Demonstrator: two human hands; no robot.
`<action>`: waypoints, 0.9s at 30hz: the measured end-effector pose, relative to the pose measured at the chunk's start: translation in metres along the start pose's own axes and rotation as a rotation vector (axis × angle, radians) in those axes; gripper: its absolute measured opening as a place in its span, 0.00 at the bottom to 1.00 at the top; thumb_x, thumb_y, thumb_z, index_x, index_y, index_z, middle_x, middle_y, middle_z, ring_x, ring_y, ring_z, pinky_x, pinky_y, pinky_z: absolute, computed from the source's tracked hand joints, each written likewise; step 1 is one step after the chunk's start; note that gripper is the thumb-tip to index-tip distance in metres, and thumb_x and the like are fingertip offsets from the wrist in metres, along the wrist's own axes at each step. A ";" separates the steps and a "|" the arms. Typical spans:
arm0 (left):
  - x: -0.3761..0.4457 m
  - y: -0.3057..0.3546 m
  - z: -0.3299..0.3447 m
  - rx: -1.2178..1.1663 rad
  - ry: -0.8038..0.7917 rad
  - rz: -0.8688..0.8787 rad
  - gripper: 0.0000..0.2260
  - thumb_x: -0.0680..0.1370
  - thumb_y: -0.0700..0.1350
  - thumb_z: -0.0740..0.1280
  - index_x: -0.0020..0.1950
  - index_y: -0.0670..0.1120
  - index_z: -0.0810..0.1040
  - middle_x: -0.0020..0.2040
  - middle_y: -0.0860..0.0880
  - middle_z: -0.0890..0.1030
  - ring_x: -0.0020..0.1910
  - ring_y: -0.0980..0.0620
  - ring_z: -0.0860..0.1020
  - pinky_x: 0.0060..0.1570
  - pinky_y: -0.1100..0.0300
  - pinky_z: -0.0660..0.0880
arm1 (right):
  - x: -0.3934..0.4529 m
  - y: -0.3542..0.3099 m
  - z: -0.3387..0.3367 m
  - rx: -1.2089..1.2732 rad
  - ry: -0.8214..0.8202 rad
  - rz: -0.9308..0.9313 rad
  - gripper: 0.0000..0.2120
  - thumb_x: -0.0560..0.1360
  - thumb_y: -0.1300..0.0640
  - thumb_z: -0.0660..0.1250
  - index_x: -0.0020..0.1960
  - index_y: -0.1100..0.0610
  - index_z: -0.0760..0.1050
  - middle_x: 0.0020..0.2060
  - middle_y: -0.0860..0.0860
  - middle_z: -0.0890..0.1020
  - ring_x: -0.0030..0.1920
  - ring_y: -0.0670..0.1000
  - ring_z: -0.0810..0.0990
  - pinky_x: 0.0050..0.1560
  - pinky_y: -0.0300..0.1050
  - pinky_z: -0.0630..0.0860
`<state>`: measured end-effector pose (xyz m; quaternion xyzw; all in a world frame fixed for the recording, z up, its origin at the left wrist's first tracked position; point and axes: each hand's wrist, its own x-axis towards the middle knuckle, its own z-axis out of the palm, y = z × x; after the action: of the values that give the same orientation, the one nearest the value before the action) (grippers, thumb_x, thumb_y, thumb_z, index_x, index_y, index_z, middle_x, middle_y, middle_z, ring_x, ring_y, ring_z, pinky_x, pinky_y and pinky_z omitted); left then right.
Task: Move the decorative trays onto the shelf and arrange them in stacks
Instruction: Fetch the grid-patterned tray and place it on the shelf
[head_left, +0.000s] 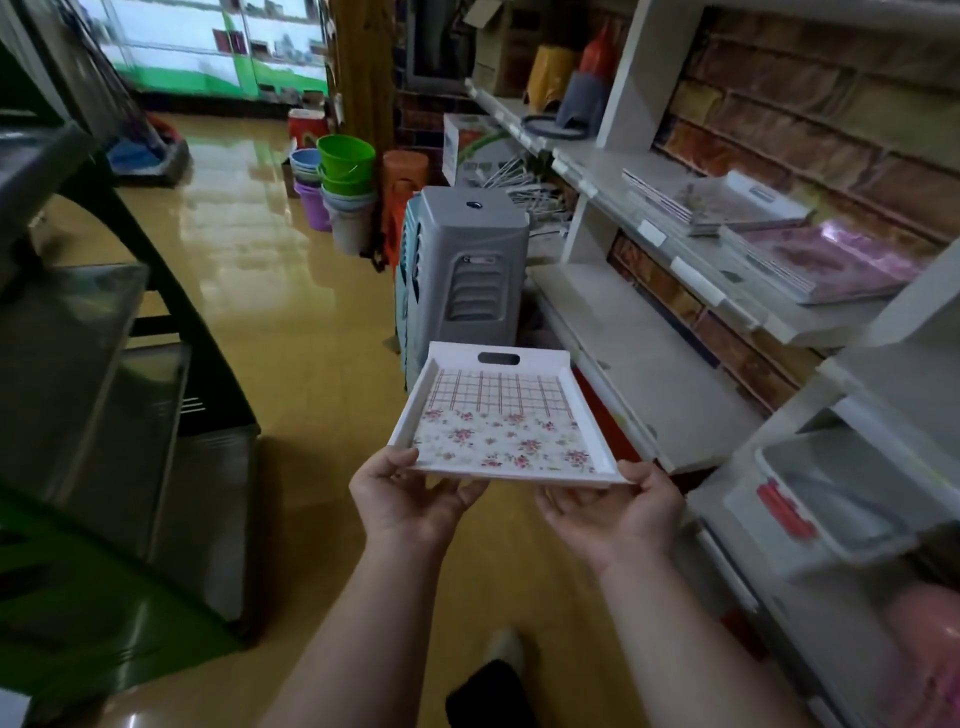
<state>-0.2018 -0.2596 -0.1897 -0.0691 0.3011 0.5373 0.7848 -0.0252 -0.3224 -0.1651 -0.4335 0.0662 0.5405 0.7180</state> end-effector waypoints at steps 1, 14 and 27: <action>0.012 0.002 0.007 0.018 0.021 0.009 0.33 0.65 0.38 0.63 0.71 0.36 0.78 0.67 0.32 0.82 0.65 0.24 0.79 0.63 0.19 0.71 | 0.014 -0.002 0.007 -0.003 0.009 0.006 0.31 0.68 0.54 0.63 0.68 0.63 0.79 0.61 0.67 0.85 0.63 0.70 0.81 0.68 0.69 0.74; 0.178 0.064 0.183 0.125 0.044 0.289 0.28 0.67 0.37 0.61 0.67 0.36 0.78 0.64 0.35 0.84 0.64 0.26 0.79 0.63 0.21 0.73 | 0.223 -0.068 0.194 0.001 -0.145 0.221 0.26 0.72 0.53 0.59 0.64 0.65 0.80 0.60 0.68 0.85 0.63 0.69 0.81 0.66 0.68 0.75; 0.295 0.022 0.352 0.150 -0.227 0.246 0.29 0.65 0.39 0.63 0.67 0.37 0.80 0.68 0.35 0.83 0.66 0.27 0.80 0.66 0.23 0.72 | 0.336 -0.212 0.257 0.169 -0.325 0.012 0.33 0.68 0.54 0.63 0.71 0.63 0.78 0.62 0.68 0.84 0.64 0.71 0.82 0.69 0.70 0.74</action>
<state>-0.0097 0.1375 -0.0618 0.0882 0.2560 0.6098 0.7449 0.1919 0.0894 -0.0797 -0.2783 -0.0031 0.6003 0.7498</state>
